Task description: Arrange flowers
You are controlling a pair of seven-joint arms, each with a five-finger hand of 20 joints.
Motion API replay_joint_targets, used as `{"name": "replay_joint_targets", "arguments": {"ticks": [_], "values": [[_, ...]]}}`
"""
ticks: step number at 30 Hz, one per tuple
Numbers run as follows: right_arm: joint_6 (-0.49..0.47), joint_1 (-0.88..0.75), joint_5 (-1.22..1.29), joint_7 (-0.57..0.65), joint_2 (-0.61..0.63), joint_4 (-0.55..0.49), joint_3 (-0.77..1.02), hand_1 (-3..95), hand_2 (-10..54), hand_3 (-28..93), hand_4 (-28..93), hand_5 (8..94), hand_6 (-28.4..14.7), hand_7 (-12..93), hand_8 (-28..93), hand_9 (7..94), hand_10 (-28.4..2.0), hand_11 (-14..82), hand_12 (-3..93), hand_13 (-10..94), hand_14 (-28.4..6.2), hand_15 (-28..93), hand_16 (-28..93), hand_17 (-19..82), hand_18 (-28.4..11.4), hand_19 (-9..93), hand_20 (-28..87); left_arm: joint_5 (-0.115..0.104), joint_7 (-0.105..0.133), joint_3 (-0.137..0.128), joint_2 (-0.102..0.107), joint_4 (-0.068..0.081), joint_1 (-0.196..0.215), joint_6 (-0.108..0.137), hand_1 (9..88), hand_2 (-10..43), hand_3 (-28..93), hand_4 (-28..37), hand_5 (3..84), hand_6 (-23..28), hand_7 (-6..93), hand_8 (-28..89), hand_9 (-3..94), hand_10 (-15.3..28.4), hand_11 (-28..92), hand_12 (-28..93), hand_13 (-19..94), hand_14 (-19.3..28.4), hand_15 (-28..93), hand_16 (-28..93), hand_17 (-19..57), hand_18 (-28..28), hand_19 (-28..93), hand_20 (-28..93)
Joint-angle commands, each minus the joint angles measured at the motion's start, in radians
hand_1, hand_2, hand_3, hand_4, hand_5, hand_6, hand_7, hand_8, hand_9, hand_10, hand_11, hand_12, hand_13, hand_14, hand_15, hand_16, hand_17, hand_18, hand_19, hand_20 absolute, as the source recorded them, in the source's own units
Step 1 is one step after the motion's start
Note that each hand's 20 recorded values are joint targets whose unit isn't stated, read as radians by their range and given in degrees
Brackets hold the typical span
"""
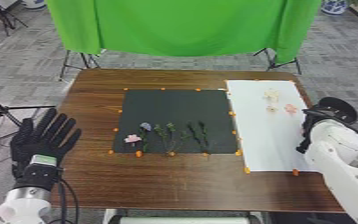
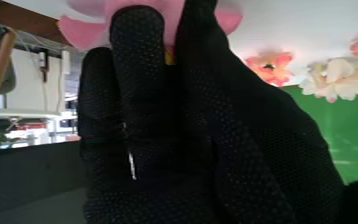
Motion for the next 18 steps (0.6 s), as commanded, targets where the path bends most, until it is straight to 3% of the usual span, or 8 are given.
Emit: {"name": "replay_joint_targets", "arguments": {"ticks": [1, 9, 12, 13, 16, 18], "values": [[0.080, -0.033, -0.055, -0.042, 0.033, -0.138, 0.001, 65.9, -6.5, 68, -28, 68.2, -0.9, 35, 3, 80.2, -9.3, 13.9, 47.1, 73, -5.8, 36, 41, 33, -17.5, 74, 27, -0.005, 0.002, -0.002, -0.012, -0.005, 0.012, -0.007, 26.7, 12.3, 71, -28.3, 37.6, 9.9, 13.8, -9, 31.1, 16.5, 19, 11, 21, 16.1, 35, -6, -9.4, 15.1, 37, 8], [0.122, 0.072, -0.077, -0.154, 0.004, -0.266, -0.096, 65.0, -7.8, 69, -28, 68.5, -1.0, 36, 2, 80.5, -9.5, 13.8, 47.1, 73, -5.8, 37, 41, 34, -18.0, 72, 26, -0.001, -0.013, -0.007, -0.009, -0.002, 0.009, -0.004, 26.6, 12.3, 71, -28.3, 37.6, 9.9, 13.7, -9, 31.1, 16.5, 19, 11, 21, 16.1, 35, -7, -9.4, 15.1, 37, 7], [0.140, 0.154, -0.081, -0.218, -0.041, -0.271, -0.181, 65.0, -8.1, 69, -28, 68.5, -1.0, 35, 2, 80.4, -9.5, 13.7, 47.1, 73, -5.8, 37, 41, 34, -17.9, 71, 26, 0.002, -0.022, -0.008, -0.011, 0.002, 0.006, -0.002, 26.6, 12.3, 71, -28.3, 37.6, 9.9, 13.6, -9, 31.1, 16.5, 19, 11, 21, 16.1, 35, -7, -9.5, 15.1, 37, 8], [0.131, 0.186, -0.078, -0.240, -0.065, -0.266, -0.212, 65.0, -8.2, 69, -28, 68.5, -1.0, 35, 2, 80.4, -9.4, 13.7, 47.1, 73, -5.7, 37, 41, 34, -17.9, 71, 26, -0.001, -0.013, -0.008, -0.008, -0.002, 0.017, -0.004, 26.6, 12.3, 71, -28.3, 37.6, 9.9, 13.6, -9, 31.1, 16.5, 19, 11, 21, 16.2, 35, -7, -9.5, 15.1, 37, 7], [0.112, 0.275, -0.081, -0.298, -0.154, -0.228, -0.306, 64.8, -8.4, 69, -28, 68.6, -0.9, 35, 2, 80.5, -9.4, 13.6, 47.0, 73, -5.7, 37, 41, 34, -18.0, 71, 27, -0.001, -0.017, -0.010, -0.011, -0.004, 0.026, 0.001, 26.5, 12.3, 71, -28.3, 37.6, 9.9, 13.6, -9, 31.1, 16.3, 19, 11, 21, 16.1, 35, -7, -9.4, 15.1, 37, 7], [0.096, 0.328, -0.083, -0.324, -0.211, -0.194, -0.365, 64.8, -8.4, 69, -28, 68.5, -0.9, 35, 2, 80.6, -9.3, 13.7, 47.1, 73, -5.6, 37, 41, 34, -17.9, 71, 27, -0.003, -0.011, 0.000, -0.009, 0.000, 0.013, 0.004, 26.6, 12.3, 71, -28.3, 37.6, 9.9, 13.7, -9, 31.1, 16.3, 19, 11, 21, 16.1, 35, -7, -9.4, 15.1, 37, 7]]}}
